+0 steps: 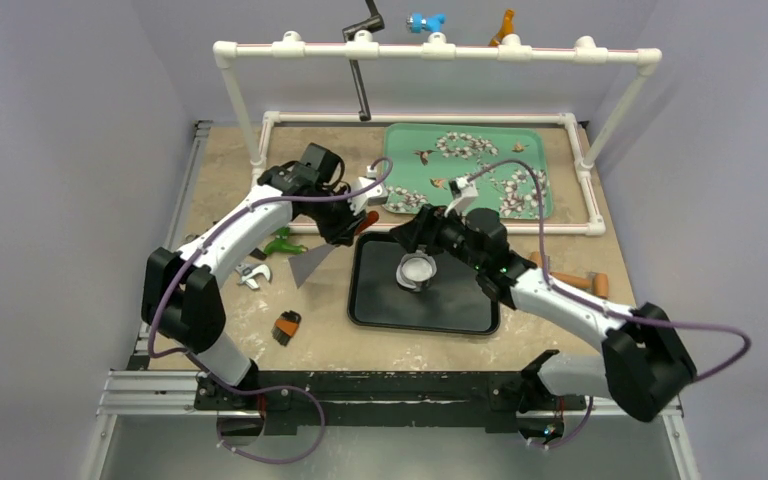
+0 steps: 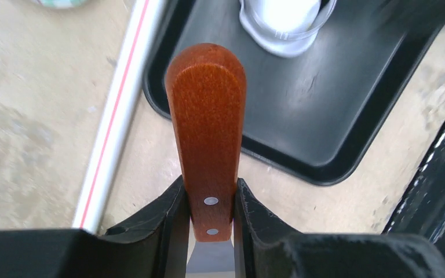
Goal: Roll out the dumpling wrappers from the dough
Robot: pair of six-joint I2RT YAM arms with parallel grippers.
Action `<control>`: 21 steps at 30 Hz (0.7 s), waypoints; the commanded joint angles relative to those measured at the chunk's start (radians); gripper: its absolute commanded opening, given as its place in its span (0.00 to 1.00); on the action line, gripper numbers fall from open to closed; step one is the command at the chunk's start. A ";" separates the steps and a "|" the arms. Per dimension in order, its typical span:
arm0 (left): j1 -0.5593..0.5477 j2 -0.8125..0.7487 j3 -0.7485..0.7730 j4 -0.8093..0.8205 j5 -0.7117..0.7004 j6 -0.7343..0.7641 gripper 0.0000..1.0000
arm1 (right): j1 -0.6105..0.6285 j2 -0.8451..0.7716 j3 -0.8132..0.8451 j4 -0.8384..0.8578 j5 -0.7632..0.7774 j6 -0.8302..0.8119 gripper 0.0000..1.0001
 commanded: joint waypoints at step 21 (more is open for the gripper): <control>-0.134 0.048 0.193 -0.070 0.058 -0.051 0.00 | 0.065 0.332 0.193 0.272 -0.129 0.328 0.39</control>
